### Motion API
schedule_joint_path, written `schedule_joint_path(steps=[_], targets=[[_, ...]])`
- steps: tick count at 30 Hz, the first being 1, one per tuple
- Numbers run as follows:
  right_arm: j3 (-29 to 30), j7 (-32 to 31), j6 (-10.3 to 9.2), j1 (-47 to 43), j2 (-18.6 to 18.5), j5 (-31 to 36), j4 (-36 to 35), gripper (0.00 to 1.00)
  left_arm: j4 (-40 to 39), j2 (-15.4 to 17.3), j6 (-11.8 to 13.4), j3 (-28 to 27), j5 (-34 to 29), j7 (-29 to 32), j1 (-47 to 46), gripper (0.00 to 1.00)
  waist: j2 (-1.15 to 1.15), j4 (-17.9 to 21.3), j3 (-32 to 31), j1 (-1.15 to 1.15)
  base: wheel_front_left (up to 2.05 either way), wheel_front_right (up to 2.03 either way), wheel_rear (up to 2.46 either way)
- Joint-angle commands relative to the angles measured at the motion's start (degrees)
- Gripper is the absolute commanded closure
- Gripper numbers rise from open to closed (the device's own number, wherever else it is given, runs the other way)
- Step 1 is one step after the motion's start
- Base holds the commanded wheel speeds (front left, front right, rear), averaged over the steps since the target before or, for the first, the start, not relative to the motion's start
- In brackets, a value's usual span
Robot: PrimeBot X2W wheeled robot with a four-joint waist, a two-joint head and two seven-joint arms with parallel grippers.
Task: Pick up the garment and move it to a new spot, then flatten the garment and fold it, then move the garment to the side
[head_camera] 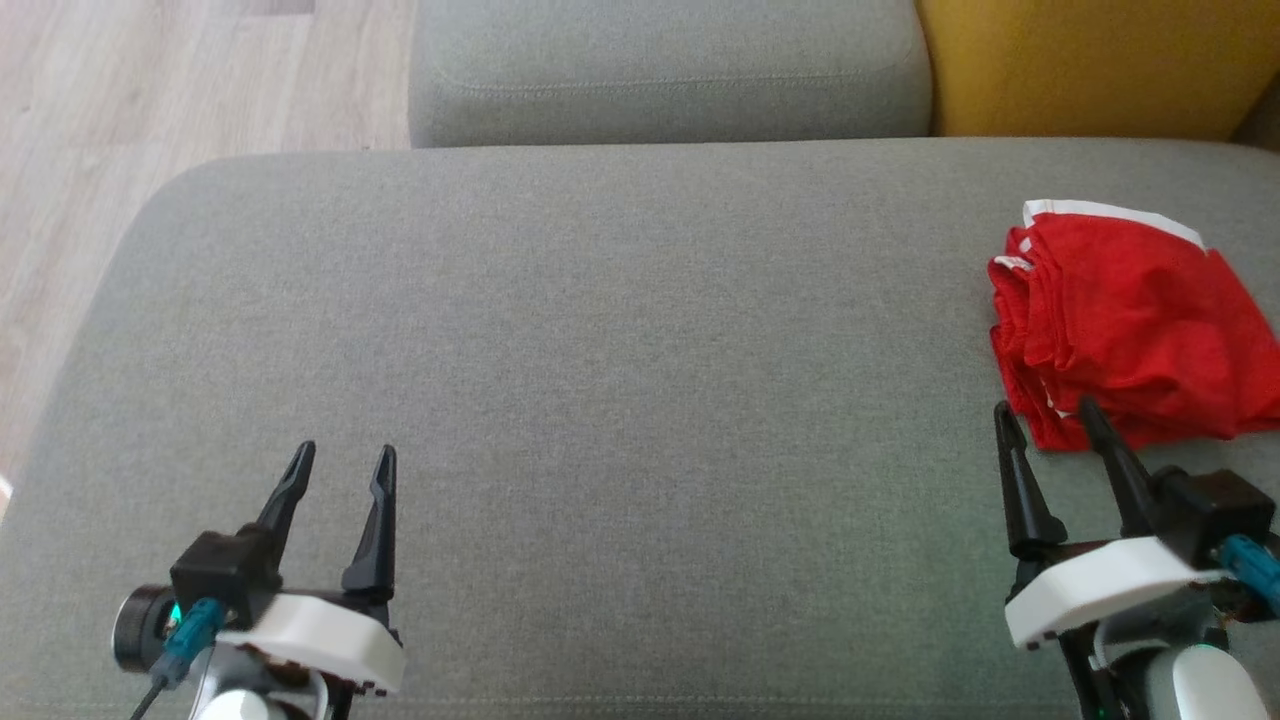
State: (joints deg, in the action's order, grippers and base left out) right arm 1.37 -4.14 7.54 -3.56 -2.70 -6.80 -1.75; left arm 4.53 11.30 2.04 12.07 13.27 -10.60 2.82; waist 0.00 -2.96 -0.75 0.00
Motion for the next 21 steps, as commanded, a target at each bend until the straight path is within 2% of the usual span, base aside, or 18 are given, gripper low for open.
schedule_joint_path(steps=[1,21], targets=[[-1.08,-0.29,-0.05,1.35,-0.21,0.22,-2.66,0.00,-2.18,1.27,0.48,-2.13,0.54,0.07,-2.07,0.00,0.00,0.02,-0.19,0.00,0.00,0.00,0.00],[-1.51,-0.52,-0.05,0.76,-0.19,-0.63,-3.51,0.00,-2.22,1.88,1.55,-1.70,0.92,0.47,-2.08,0.00,0.00,-0.06,-0.45,0.00,0.00,0.00,0.00]])
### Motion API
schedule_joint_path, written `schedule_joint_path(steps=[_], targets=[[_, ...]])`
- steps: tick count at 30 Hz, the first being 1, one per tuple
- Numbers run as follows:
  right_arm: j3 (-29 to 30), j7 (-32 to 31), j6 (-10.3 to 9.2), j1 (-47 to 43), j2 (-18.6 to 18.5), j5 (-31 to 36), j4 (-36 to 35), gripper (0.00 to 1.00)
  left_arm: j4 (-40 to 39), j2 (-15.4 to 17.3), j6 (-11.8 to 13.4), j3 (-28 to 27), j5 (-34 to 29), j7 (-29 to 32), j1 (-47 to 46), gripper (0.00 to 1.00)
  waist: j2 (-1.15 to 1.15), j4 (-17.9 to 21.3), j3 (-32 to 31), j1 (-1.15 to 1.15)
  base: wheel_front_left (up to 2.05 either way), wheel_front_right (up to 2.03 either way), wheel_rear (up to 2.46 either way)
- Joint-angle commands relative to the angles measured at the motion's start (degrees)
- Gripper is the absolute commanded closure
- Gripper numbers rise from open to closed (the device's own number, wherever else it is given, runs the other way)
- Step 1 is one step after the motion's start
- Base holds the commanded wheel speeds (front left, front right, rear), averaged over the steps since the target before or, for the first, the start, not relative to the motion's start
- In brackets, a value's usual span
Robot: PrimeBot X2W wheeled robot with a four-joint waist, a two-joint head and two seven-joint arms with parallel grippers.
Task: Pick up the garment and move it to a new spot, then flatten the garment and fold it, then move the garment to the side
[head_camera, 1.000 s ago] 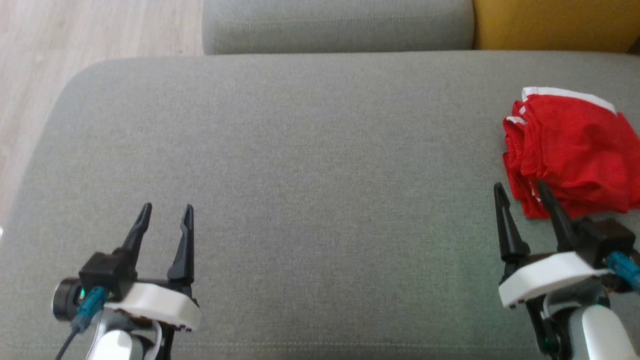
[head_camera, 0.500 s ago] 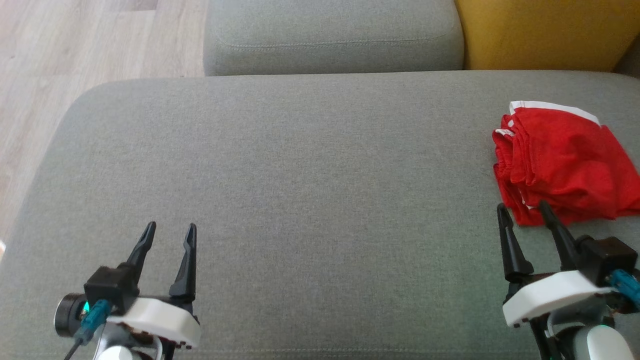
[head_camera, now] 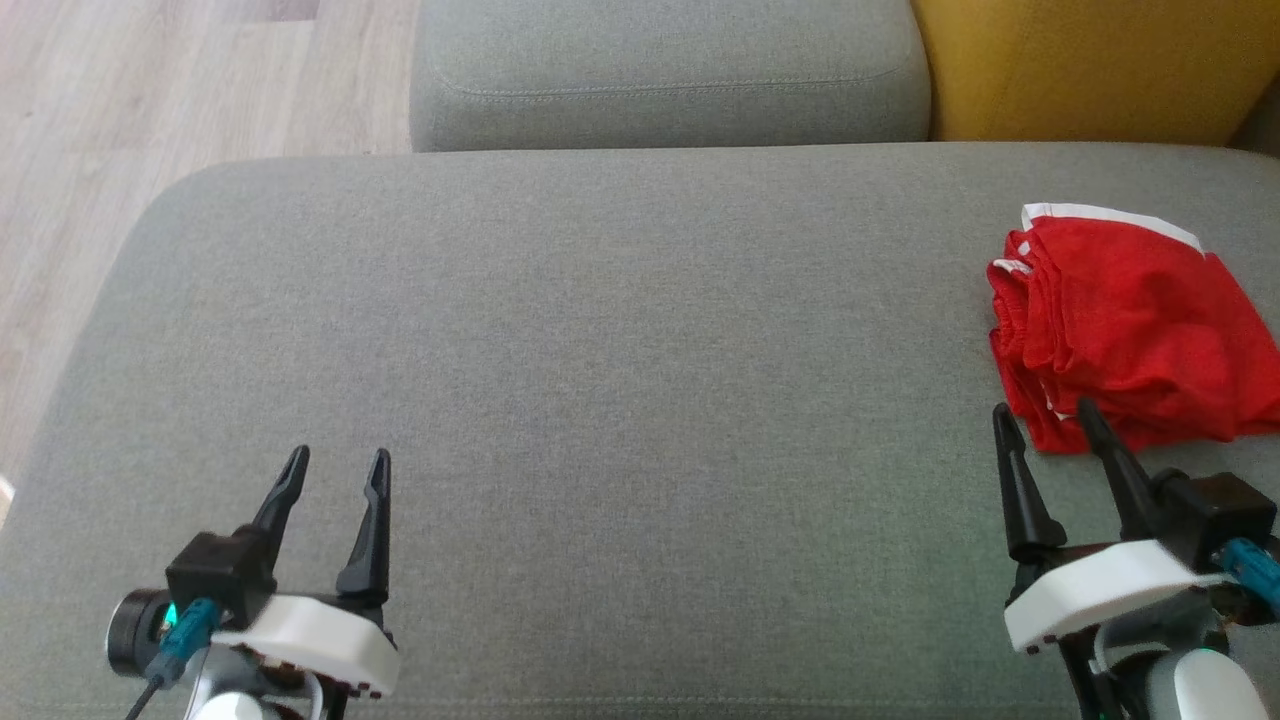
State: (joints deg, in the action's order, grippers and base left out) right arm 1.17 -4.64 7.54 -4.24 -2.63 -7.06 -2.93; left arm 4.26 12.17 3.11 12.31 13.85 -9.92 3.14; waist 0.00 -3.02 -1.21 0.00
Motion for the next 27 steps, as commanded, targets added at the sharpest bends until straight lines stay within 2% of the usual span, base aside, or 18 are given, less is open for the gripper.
schedule_joint_path(steps=[1,22,23,27], targets=[[-1.32,0.01,-0.05,1.42,-0.25,-0.42,-2.35,0.00,-1.91,1.03,0.51,-1.92,0.39,-0.25,-2.42,0.00,0.00,-0.01,0.01,0.00,0.00,0.00,0.00],[-1.02,-0.06,-0.05,1.27,-0.25,-1.36,-2.61,0.00,-1.67,1.68,1.08,-1.07,0.70,-0.63,-2.80,0.00,0.00,-0.33,0.22,0.00,0.00,0.00,0.00],[0.05,0.00,0.00,0.00,0.00,-1.11,-0.15,1.00,0.06,0.55,0.92,0.91,0.54,-0.23,-0.01,1.00,0.00,-0.33,0.22,0.00,0.00,0.00,0.00],[-0.26,0.09,0.00,-0.34,0.05,-1.76,2.53,1.00,2.44,-0.20,0.82,1.48,1.17,-0.11,0.65,1.00,0.00,-0.30,0.23,0.00,0.00,0.00,0.00]])
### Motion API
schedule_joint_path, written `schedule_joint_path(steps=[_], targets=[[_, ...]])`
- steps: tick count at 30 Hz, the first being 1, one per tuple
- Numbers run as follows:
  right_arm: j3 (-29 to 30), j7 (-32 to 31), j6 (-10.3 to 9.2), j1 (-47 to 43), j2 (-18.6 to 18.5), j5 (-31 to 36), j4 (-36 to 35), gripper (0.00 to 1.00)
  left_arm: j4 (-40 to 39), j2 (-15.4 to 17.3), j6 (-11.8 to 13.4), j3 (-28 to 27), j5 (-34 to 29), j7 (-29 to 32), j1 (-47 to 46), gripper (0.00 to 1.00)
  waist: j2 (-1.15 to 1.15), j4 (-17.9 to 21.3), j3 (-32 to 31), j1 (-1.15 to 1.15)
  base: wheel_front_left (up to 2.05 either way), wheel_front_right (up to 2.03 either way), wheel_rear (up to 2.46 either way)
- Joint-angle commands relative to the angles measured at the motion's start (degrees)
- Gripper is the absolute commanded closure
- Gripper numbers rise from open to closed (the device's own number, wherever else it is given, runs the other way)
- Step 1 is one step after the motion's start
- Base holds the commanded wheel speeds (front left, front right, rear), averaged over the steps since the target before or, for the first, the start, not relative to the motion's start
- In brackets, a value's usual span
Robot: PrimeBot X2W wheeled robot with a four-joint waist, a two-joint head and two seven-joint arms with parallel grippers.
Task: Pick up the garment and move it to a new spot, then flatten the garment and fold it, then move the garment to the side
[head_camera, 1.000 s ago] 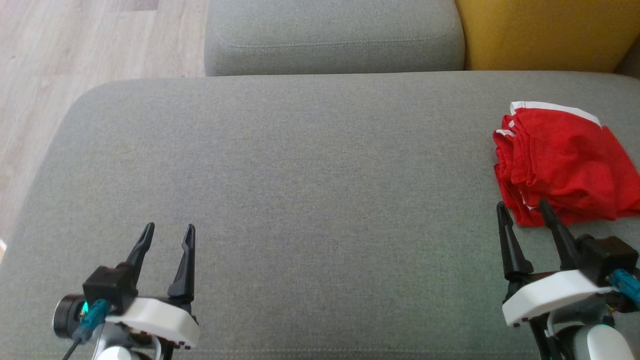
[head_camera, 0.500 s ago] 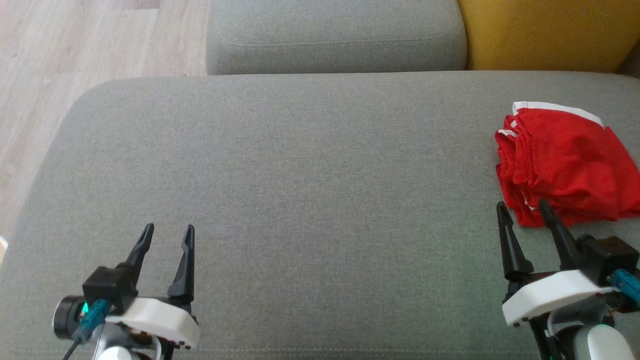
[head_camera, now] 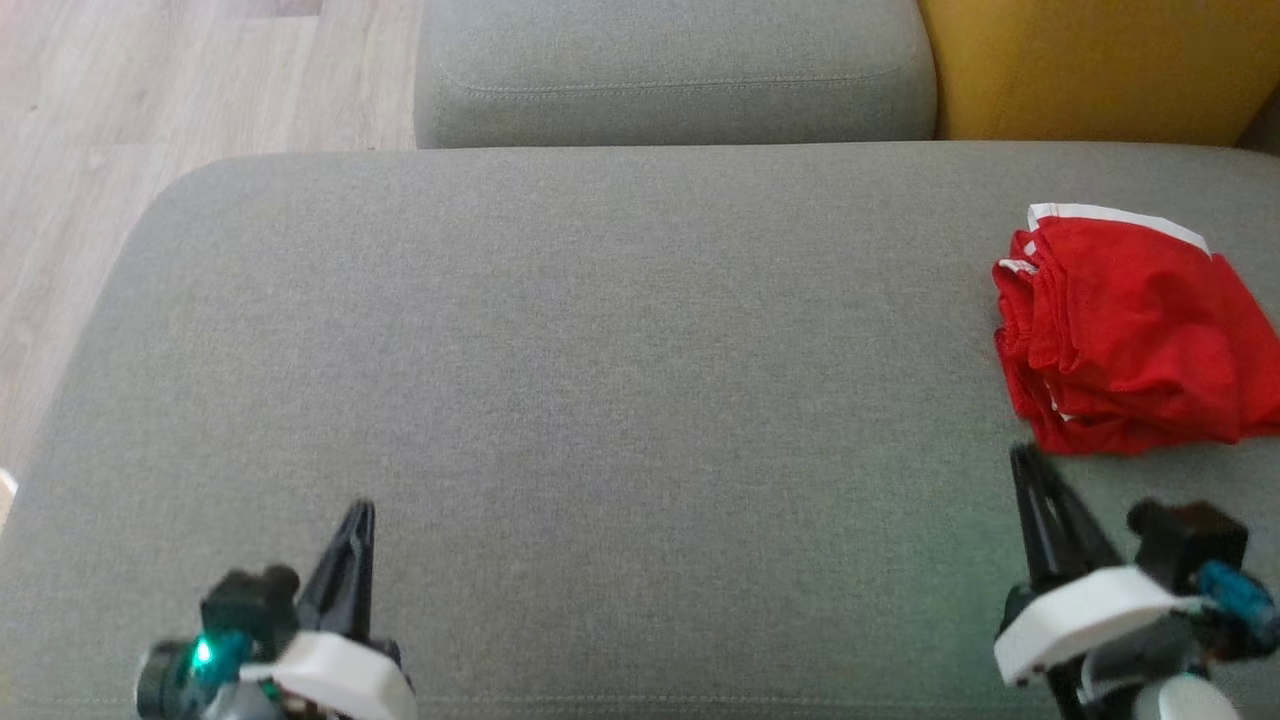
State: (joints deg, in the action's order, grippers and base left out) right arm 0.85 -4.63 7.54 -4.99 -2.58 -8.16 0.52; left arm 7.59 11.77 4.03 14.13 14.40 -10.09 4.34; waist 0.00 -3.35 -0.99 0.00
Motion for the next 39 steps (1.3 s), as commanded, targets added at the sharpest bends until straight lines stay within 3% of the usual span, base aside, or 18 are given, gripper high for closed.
schedule_joint_path(steps=[1,39], targets=[[0.07,0.09,0.00,0.48,-0.01,-1.38,-0.83,1.00,-0.87,0.12,-0.18,-0.48,1.27,0.17,-0.60,1.00,0.00,0.06,0.02,0.00,0.00,0.00,0.00],[1.13,0.01,-0.02,3.78,-0.64,-27.57,3.62,1.00,1.53,-2.23,-3.68,-6.17,25.44,4.83,-3.71,1.00,0.00,1.07,0.37,0.00,0.00,0.00,0.00]])
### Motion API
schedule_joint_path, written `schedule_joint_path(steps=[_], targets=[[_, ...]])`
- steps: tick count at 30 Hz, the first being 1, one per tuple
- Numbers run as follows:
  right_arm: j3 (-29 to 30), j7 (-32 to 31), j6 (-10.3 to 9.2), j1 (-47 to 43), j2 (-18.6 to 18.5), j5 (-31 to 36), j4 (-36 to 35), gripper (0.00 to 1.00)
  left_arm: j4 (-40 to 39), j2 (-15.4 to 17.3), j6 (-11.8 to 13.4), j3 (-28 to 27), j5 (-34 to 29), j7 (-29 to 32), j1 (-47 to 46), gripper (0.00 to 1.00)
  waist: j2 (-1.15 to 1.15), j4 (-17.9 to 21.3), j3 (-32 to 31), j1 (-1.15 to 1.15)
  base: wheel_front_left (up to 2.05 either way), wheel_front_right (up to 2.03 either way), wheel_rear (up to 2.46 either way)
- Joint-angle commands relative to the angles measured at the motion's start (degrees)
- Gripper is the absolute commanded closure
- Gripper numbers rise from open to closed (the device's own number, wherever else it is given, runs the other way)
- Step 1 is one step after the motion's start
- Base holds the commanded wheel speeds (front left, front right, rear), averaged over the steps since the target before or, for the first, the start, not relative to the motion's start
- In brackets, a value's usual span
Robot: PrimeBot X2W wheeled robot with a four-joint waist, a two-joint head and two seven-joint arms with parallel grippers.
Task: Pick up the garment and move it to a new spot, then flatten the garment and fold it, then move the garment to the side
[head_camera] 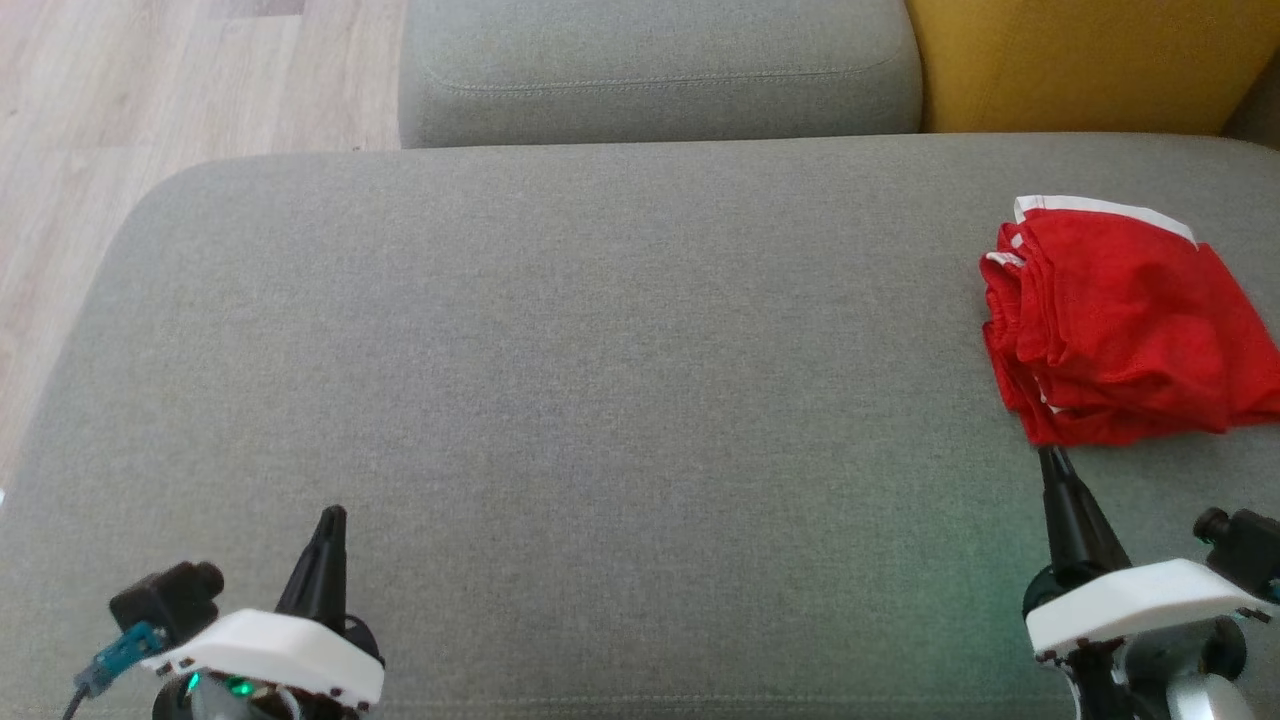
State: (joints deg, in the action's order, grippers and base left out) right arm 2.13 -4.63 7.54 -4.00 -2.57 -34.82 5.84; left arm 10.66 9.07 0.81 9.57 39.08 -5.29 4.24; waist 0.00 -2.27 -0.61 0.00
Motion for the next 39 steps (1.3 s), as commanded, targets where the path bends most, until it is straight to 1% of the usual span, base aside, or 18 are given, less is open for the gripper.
schedule_joint_path(steps=[1,39], targets=[[-0.11,0.00,-0.02,2.87,-0.66,-1.59,-1.58,1.00,-1.49,0.41,-0.56,-1.76,1.38,0.15,-3.70,1.00,0.00,0.02,0.01,0.00,0.00,0.00,0.00],[1.38,-0.42,-0.03,6.05,-0.86,-26.56,2.70,1.00,0.63,-2.21,-3.97,-7.69,24.48,4.96,-6.62,1.00,0.00,1.01,0.36,0.00,0.00,0.00,0.00]])
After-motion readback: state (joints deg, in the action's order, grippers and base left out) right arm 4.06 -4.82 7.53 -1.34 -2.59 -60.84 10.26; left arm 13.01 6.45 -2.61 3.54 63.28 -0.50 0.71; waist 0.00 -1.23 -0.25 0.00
